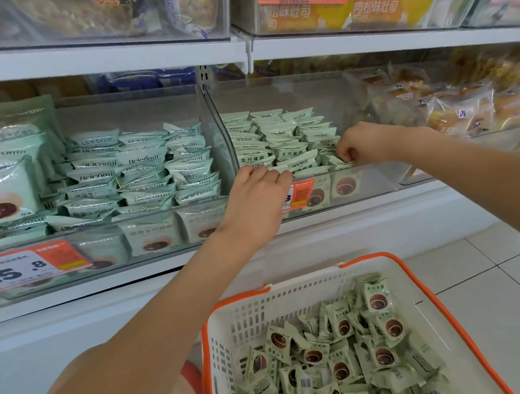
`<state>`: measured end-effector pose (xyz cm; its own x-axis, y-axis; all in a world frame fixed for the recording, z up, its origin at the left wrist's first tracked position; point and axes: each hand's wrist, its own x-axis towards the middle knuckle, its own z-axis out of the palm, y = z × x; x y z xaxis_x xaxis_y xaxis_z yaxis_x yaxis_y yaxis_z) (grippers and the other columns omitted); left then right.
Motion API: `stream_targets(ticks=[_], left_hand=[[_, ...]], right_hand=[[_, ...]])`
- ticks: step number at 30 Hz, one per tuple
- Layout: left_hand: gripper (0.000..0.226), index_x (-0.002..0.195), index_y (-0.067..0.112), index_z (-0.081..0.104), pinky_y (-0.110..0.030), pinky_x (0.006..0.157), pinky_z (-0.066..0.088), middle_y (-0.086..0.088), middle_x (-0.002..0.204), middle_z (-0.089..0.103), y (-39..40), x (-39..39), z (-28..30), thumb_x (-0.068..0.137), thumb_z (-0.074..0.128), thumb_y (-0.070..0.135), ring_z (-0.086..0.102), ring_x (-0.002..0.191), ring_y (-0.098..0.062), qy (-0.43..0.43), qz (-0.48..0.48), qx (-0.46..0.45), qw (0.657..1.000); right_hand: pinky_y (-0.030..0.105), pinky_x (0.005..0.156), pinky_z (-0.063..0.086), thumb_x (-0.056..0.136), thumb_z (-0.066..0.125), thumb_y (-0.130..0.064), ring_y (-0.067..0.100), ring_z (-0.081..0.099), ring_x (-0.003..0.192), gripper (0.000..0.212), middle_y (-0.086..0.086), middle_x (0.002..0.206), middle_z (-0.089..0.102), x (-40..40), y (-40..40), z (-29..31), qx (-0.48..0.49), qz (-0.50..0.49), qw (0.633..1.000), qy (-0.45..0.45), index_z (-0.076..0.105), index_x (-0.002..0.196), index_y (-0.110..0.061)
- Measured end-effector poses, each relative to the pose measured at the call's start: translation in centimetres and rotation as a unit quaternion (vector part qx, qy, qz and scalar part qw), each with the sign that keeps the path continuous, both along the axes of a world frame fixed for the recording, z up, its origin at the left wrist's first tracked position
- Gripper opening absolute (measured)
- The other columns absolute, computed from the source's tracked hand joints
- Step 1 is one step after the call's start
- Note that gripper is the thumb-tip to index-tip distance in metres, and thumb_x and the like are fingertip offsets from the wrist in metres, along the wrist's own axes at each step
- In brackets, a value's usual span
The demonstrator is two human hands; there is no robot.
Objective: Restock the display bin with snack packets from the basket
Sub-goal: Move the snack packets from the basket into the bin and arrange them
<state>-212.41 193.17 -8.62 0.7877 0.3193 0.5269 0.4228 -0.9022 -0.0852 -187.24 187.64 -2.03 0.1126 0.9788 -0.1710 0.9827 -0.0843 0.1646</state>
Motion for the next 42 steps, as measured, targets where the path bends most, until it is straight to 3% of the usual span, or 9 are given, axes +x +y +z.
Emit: stream_targets(ticks=[4, 8, 17, 20, 23, 31, 36, 40, 42], left_hand=[[0.040, 0.104, 0.008, 0.061, -0.032, 0.086, 0.021, -0.007, 0.090, 0.068, 0.0, 0.0, 0.0, 0.066, 0.073, 0.005, 0.060, 0.093, -0.029, -0.009, 0.002, 0.006, 1.000], [0.043, 0.095, 0.008, 0.064, -0.033, 0.082, 0.023, -0.006, 0.079, 0.067, 0.3, 0.2, -0.4, 0.055, 0.078, 0.002, 0.062, 0.082, -0.028, -0.019, 0.001, 0.016, 1.000], [0.053, 0.086, 0.008, 0.066, -0.031, 0.076, 0.026, -0.004, 0.069, 0.065, 0.4, 0.2, -0.5, 0.037, 0.085, 0.004, 0.062, 0.069, -0.026, -0.038, -0.010, 0.033, 0.999], [0.054, 0.087, 0.008, 0.066, -0.031, 0.075, 0.025, -0.004, 0.069, 0.065, 0.4, 0.2, -0.5, 0.037, 0.086, 0.005, 0.062, 0.069, -0.026, -0.038, -0.010, 0.036, 0.999], [0.054, 0.088, 0.008, 0.066, -0.032, 0.075, 0.025, -0.004, 0.070, 0.065, 0.4, 0.1, -0.5, 0.038, 0.086, 0.005, 0.062, 0.069, -0.026, -0.034, -0.008, 0.038, 0.999], [0.056, 0.089, 0.007, 0.066, -0.031, 0.075, 0.025, -0.004, 0.069, 0.065, 0.3, 0.1, -0.3, 0.037, 0.086, 0.003, 0.063, 0.069, -0.026, -0.025, -0.005, 0.028, 0.999], [0.053, 0.096, 0.006, 0.065, -0.031, 0.079, 0.024, -0.006, 0.076, 0.066, 0.2, -0.1, -0.3, 0.046, 0.084, 0.004, 0.063, 0.076, -0.028, -0.011, -0.001, 0.021, 1.000], [0.052, 0.097, 0.007, 0.065, -0.032, 0.079, 0.024, -0.005, 0.078, 0.067, 0.0, 0.1, -0.2, 0.049, 0.083, 0.004, 0.063, 0.078, -0.028, 0.000, 0.007, 0.017, 1.000], [0.052, 0.098, 0.008, 0.065, -0.032, 0.079, 0.023, -0.005, 0.079, 0.067, -0.1, 0.1, -0.1, 0.049, 0.083, 0.005, 0.062, 0.078, -0.027, 0.008, 0.011, 0.014, 1.000]], right_hand=[[0.024, 0.080, 0.042, 0.083, 0.067, -0.004, 0.012, 0.058, 0.081, 0.023, -0.006, 0.091, 0.067, -0.3, 0.1, 1.9, -0.040, -0.050, 0.997, 0.042, 0.074, 0.099, -0.019], [0.028, 0.083, 0.047, 0.078, 0.075, -0.015, 0.008, 0.062, 0.083, 0.019, -0.010, 0.090, 0.071, -0.8, 0.0, 1.6, 0.004, -0.068, 0.988, 0.141, 0.076, 0.096, -0.024], [0.021, 0.081, 0.042, 0.085, 0.067, -0.012, 0.017, 0.065, 0.092, 0.017, 0.004, 0.100, 0.073, -1.4, -0.2, 0.1, 0.088, -0.064, 0.988, 0.106, 0.074, 0.101, -0.012], [0.027, 0.096, 0.040, 0.088, 0.065, -0.026, 0.014, 0.057, 0.102, 0.023, -0.005, 0.104, 0.064, -1.3, -1.1, 1.4, 0.012, -0.103, 0.982, 0.157, 0.068, 0.109, -0.018], [0.029, 0.103, 0.037, 0.086, 0.068, -0.022, 0.013, 0.054, 0.107, 0.031, -0.007, 0.112, 0.059, -0.3, -1.3, 1.7, -0.057, -0.133, 0.973, 0.178, 0.063, 0.116, -0.019], [0.046, 0.094, 0.045, 0.084, 0.067, -0.007, 0.030, 0.059, 0.105, 0.028, 0.010, 0.113, 0.064, 1.0, -0.8, 0.1, -0.034, -0.037, 0.988, 0.145, 0.064, 0.112, -0.012], [0.037, 0.099, 0.047, 0.084, 0.066, -0.001, 0.021, 0.062, 0.105, 0.029, 0.005, 0.115, 0.066, 0.9, -1.1, 0.3, -0.029, -0.042, 0.982, 0.182, 0.066, 0.112, -0.009], [0.019, 0.082, 0.044, 0.086, 0.066, -0.007, 0.014, 0.061, 0.096, 0.026, -0.005, 0.103, 0.064, 0.6, -0.8, 0.0, -0.014, -0.047, 0.983, 0.175, 0.067, 0.112, -0.010], [0.020, 0.080, 0.041, 0.087, 0.066, -0.011, 0.017, 0.061, 0.096, 0.023, -0.003, 0.102, 0.065, 0.4, -0.8, -0.1, -0.011, -0.043, 0.986, 0.164, 0.069, 0.110, -0.010]])
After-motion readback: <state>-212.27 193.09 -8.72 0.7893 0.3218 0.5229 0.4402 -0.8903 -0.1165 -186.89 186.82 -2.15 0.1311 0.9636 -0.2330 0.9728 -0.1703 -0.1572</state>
